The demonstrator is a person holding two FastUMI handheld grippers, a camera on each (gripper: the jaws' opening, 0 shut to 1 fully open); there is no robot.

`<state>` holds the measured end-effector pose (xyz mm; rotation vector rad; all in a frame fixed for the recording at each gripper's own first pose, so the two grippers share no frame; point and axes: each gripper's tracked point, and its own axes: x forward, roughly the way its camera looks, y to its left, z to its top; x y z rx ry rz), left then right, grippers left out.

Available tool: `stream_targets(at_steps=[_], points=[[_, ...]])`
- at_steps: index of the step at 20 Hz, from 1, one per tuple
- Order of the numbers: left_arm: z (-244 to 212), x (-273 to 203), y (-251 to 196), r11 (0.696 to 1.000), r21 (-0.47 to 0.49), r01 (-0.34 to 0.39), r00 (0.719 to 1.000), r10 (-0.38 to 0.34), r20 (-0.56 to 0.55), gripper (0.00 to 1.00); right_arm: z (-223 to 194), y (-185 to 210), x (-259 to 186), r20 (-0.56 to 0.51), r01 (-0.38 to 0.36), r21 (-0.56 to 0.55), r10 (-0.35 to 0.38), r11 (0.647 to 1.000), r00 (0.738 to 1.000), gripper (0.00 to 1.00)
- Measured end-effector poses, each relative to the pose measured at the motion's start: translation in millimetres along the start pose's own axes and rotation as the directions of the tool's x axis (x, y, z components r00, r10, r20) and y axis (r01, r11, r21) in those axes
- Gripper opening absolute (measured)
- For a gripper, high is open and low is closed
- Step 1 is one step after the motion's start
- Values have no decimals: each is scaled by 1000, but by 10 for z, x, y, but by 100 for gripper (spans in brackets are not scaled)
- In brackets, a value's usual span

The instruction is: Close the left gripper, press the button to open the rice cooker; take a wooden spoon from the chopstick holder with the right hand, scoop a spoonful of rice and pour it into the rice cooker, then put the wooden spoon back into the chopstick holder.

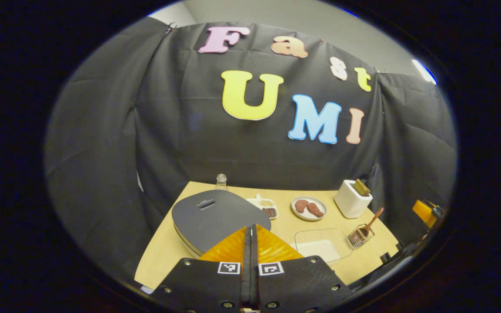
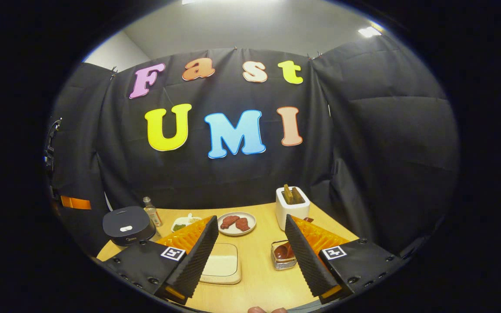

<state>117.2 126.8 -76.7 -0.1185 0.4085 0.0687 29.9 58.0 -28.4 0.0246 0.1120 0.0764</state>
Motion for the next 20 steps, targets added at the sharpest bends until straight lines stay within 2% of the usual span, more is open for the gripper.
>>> stream_targets(at_steps=[1,2,6,7,8,16,17,20], points=[[-37,120,32,1000,-14,-6,999,6,-33,1,-49,55,26,-14,-19,1,19,1000,1000,93],[-77,259,70,1000,-24,-15,998,14,-65,0,-77,114,47,-23,-42,-5,42,999,999,98],[-235,687,129,999,-42,-21,988,14,-156,1,5,180,236,-3,-78,-27,78,997,997,98],[-282,772,129,998,-51,-21,984,12,-177,1,17,173,282,-2,-80,-28,80,996,997,93],[-321,847,140,998,-57,-21,981,10,-194,1,17,163,331,-3,-79,-28,79,997,997,98],[-649,1318,124,995,-91,-45,963,19,-270,1,-8,-72,629,-32,-37,24,37,999,999,98],[-691,1364,127,995,-88,-51,959,24,-283,3,-10,-85,662,-34,-35,22,35,999,999,98],[-794,1473,104,993,-103,-53,950,18,-312,1,-5,-120,741,-34,-29,14,29,999,999,98]])
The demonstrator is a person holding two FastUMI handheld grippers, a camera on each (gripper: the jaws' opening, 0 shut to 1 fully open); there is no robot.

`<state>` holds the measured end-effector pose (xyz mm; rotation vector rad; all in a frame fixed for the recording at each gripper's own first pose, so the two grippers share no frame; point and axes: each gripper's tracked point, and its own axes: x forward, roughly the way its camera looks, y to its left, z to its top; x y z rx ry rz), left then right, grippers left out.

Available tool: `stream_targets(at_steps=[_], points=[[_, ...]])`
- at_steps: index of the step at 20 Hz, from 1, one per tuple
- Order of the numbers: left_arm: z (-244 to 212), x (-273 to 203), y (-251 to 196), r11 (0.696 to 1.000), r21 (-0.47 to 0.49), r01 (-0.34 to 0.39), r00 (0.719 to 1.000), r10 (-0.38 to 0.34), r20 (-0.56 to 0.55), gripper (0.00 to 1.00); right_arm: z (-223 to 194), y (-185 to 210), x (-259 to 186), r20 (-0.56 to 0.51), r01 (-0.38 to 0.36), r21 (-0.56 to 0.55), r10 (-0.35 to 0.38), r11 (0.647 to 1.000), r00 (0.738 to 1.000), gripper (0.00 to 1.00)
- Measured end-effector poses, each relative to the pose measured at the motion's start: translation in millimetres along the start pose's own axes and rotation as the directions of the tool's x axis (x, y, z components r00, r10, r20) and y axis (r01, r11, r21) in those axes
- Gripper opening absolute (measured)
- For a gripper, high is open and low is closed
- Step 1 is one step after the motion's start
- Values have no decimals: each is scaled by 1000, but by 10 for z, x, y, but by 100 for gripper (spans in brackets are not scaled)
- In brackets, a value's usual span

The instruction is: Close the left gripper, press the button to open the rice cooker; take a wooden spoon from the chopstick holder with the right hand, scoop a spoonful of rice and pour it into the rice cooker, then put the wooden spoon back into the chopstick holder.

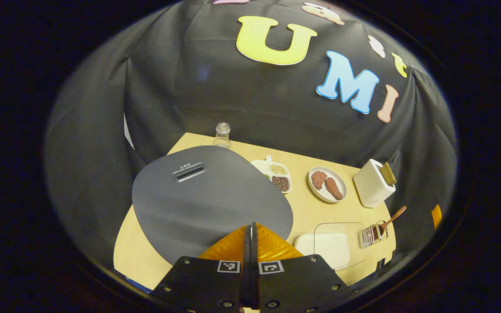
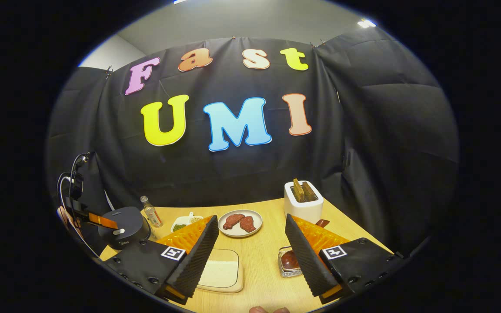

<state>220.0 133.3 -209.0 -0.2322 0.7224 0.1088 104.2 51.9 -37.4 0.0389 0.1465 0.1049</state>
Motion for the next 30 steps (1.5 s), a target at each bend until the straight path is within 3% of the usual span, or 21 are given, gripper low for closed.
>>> stream_targets(at_steps=[11,16,19,21,23,26,28,30], points=[[-141,141,-24,1000,-3,-18,998,18,-67,2,-78,-14,190,-32,-8,2,8,1000,999,98],[-195,153,-47,994,90,-54,997,60,-58,2,-154,-72,152,-53,-5,8,5,1000,999,98],[-114,73,-70,974,205,-93,994,103,-40,2,-174,-105,119,-61,-11,11,11,1000,998,98],[159,-85,-100,964,220,-149,989,140,56,2,-177,-169,100,-61,-2,1,3,1000,998,98],[614,-380,-82,944,238,-227,959,174,224,2,-168,-270,81,-60,16,0,-16,1000,998,98],[1222,-1045,-123,895,265,-358,863,209,460,2,-222,-434,78,-71,44,-11,-45,999,996,98],[1390,-1444,-328,908,257,-332,835,156,528,1,-240,-552,80,-82,62,-25,-64,998,995,98],[1488,-1763,-446,925,228,-305,801,120,586,19,-241,-675,98,-92,74,-31,-76,997,993,98]])
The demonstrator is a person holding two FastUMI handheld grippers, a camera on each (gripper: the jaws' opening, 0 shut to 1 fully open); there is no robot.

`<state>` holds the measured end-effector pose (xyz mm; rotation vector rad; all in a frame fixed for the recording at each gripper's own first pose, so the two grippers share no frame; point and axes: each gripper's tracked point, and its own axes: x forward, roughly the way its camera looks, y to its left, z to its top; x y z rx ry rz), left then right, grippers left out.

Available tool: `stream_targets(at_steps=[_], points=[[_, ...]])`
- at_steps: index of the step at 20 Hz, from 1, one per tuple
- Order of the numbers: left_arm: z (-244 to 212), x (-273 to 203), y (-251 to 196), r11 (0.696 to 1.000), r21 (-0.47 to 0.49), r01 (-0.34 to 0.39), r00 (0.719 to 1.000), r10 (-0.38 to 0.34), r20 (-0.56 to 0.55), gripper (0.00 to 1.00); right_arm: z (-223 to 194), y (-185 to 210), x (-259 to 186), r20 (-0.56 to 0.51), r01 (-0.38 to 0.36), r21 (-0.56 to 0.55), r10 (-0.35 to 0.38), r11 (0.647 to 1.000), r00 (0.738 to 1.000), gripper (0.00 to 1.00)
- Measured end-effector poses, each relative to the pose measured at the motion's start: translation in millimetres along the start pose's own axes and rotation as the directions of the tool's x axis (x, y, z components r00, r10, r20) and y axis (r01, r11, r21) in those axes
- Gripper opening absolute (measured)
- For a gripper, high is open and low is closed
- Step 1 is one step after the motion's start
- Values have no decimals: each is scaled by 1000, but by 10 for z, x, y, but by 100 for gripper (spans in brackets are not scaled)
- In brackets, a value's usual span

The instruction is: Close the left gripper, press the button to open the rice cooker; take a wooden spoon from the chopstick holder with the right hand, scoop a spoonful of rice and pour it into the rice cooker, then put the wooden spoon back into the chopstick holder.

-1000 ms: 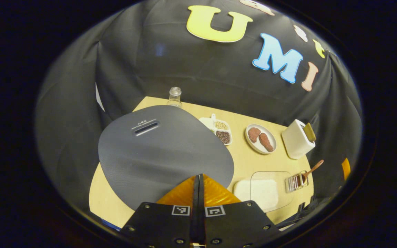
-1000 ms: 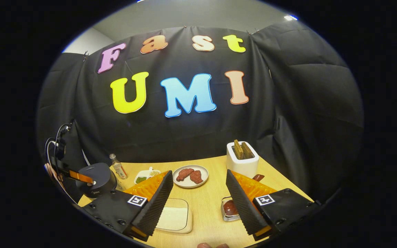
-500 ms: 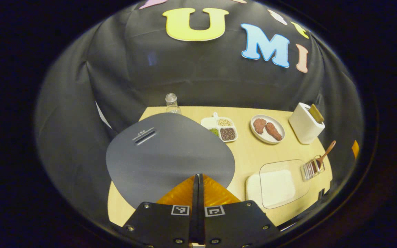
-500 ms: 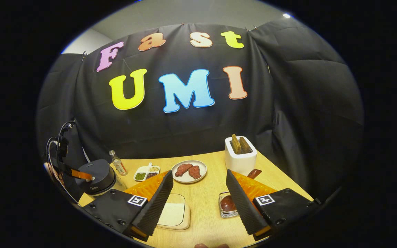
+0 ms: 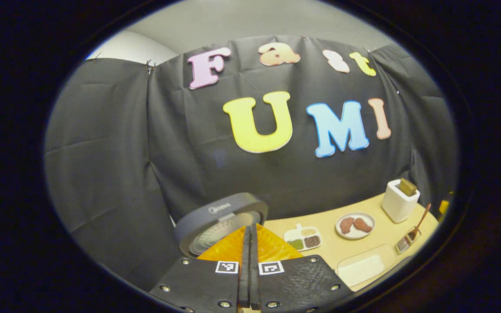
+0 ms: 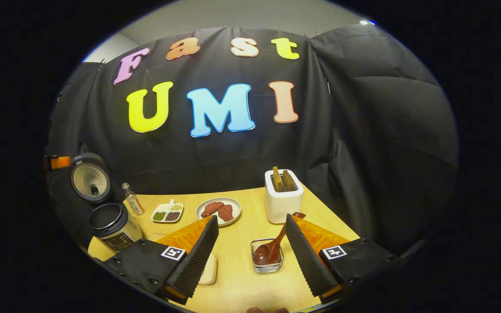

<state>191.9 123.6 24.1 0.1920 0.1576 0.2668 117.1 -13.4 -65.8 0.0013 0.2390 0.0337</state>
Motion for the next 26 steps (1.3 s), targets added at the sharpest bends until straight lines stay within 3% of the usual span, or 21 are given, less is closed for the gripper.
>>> stream_targets(at_steps=[5,8,13,17,23,26], points=[[186,-370,-161,999,-37,10,1000,-9,20,65,173,-299,188,4,45,-5,-45,999,999,98],[207,-507,-68,998,-46,-53,997,55,49,93,206,-349,389,-44,36,29,-35,999,998,98],[-28,-629,-112,992,-106,-61,998,62,6,94,208,-556,775,-137,58,117,-42,991,990,98],[-280,-650,-73,988,-110,-110,992,102,-75,93,107,-668,1063,-215,36,226,14,973,977,98],[-415,-507,-259,980,-128,-155,980,136,-145,94,-322,-911,1471,-317,67,310,36,948,948,98],[-464,-455,-413,980,-116,-164,974,142,-179,94,-563,-921,1622,-364,63,379,86,923,928,98]])
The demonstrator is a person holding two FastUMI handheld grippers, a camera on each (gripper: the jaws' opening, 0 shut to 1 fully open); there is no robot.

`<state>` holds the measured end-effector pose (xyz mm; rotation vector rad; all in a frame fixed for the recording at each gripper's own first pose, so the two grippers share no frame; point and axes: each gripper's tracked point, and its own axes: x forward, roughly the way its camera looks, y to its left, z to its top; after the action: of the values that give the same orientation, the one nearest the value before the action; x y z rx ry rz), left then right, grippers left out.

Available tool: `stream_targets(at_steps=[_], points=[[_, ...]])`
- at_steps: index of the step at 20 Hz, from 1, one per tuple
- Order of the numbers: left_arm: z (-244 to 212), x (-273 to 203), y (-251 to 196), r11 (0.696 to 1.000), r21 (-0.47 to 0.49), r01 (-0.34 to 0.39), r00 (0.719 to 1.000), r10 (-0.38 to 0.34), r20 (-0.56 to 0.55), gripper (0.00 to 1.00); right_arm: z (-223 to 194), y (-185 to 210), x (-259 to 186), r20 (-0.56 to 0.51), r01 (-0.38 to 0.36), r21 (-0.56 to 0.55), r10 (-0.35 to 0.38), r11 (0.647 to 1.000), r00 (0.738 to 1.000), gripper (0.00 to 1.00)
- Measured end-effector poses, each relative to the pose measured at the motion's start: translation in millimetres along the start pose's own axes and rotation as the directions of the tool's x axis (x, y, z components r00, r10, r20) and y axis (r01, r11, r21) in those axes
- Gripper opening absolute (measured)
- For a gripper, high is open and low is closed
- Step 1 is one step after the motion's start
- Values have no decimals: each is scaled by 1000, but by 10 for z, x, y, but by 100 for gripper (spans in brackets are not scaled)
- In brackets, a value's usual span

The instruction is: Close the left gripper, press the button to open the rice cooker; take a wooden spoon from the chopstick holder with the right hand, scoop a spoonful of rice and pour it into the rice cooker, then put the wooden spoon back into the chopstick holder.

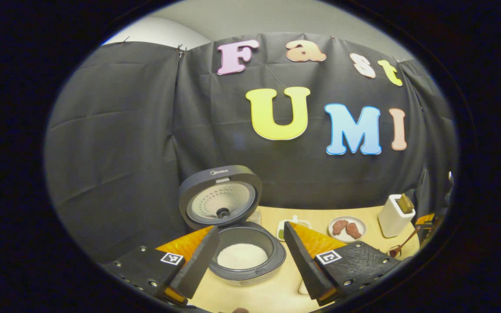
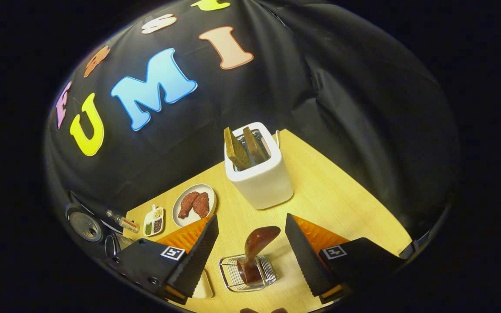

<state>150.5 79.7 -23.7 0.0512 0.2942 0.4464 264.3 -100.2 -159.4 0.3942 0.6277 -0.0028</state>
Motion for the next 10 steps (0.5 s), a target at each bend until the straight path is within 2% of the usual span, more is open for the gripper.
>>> stream_targets(at_steps=[1,2,4,5,6,7,8,9,10], points=[[-14,8,-58,1000,0,-1,1000,1,-8,95,-43,-29,85,-20,-11,28,11,1000,1000,98],[-55,23,-140,1000,-3,2,1000,-2,-20,95,-112,-41,155,-42,-23,58,25,998,999,93],[-114,28,-251,1000,-5,9,999,-10,-44,94,-174,-32,297,-70,-50,116,59,992,996,98],[-134,10,-277,1000,-2,10,999,-10,-53,94,-196,-11,346,-78,-71,140,82,988,994,98],[-171,-17,-306,1000,2,10,998,-10,-62,94,-221,-13,400,-84,-84,156,98,984,992,90],[-205,-23,-308,1000,5,8,997,-8,-72,94,-249,1,415,-95,-94,166,111,982,989,95],[-241,-35,-302,1000,4,6,997,-5,-82,94,-300,37,455,-104,-112,166,130,980,986,95],[-269,-37,-292,1000,-1,-2,996,2,-89,94,-346,50,489,-112,-116,162,136,980,984,83],[-300,-48,-281,1000,-11,-4,996,3,-94,94,-396,68,513,-120,-130,162,151,978,981,77]])
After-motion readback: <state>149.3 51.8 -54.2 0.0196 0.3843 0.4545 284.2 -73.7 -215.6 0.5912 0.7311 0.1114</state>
